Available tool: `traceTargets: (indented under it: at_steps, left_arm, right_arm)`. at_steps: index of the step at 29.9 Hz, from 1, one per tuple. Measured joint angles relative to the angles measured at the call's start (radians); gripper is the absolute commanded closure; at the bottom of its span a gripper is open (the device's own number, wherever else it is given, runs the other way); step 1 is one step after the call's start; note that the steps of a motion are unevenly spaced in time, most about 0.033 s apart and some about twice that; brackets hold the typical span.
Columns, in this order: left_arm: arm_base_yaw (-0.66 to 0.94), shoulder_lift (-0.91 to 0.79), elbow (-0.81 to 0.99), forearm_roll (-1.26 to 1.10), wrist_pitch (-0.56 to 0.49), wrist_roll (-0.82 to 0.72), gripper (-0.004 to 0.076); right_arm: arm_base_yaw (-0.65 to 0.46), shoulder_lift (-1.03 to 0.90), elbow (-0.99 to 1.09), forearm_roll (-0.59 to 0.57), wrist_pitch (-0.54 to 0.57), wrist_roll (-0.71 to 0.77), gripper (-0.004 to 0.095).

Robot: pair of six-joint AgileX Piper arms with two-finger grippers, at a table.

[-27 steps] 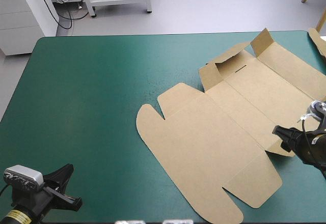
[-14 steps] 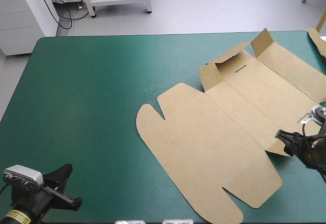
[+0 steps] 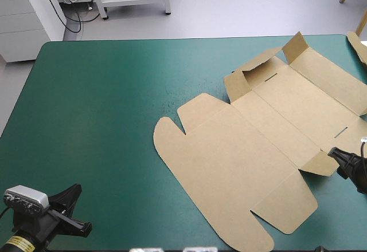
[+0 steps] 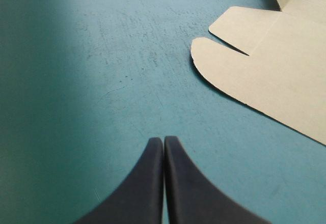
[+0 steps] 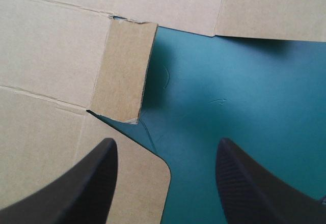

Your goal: Fold the box

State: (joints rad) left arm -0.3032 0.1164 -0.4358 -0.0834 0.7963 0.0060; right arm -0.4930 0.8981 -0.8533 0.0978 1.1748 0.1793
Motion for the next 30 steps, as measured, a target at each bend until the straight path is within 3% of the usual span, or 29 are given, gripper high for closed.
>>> traceTargets:
  at_steps: [4,8,20,30]
  left_arm:
    - [0.0,0.0,0.0,0.0,0.0,0.002,0.0732]
    - [0.0,0.0,0.0,0.0,0.0,0.006,0.0732]
    - [0.0,0.0,0.0,0.0,0.0,0.006,0.0732]
    - [0.0,0.0,0.0,0.0,0.0,0.006,0.0732]
  right_arm:
    - [-0.127,0.031,0.051,0.104,-0.04,-0.154,0.0384]
    - [-0.179,0.044,0.099,0.178,-0.109,-0.266,0.0384]
    - [-0.182,0.074,0.118,0.219,-0.216,-0.34,0.0384]
    - [-0.182,0.099,0.14,0.258,-0.234,-0.372,0.0385]
